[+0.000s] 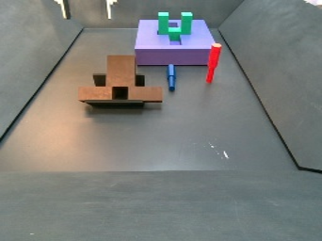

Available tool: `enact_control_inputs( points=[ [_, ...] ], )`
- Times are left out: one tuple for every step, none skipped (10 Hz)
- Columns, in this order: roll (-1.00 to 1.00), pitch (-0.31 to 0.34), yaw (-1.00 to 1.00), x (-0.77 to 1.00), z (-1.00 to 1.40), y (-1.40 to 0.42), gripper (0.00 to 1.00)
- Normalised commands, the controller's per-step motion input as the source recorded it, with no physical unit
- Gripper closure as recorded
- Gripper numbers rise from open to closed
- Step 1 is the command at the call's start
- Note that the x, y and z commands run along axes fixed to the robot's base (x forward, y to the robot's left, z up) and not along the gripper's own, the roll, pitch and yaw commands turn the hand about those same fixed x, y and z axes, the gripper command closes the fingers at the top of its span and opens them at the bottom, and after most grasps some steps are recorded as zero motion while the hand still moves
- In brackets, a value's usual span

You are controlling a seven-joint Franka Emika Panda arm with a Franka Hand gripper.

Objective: Pick up the brown object. Move up. Place the brown object on the fixture. Regrasp the brown object. Move to above the board. Insert the brown object.
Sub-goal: Regrasp the brown object.

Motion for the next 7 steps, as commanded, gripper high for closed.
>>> enact_control_inputs(
  points=[
    [1.00,0.134,0.20,-0.08,0.00,0.00,0.00],
    [1.00,0.080,0.08,-0.06,-0.10,0.00,0.00],
    [0.94,0.000,0.00,-0.24,-0.21,0.00,0.00],
    [0.89,0.000,-0.07,-0.32,-0.24,0.01,0.00],
    [0.77,0.000,-0.05,-0.29,-0.29,0.05,0.00],
    [0.60,0.000,-0.02,-0.43,-0.31,0.03,0.00],
    [0.37,0.000,0.00,-0.21,-0.19,0.02,0.00]
  ],
)
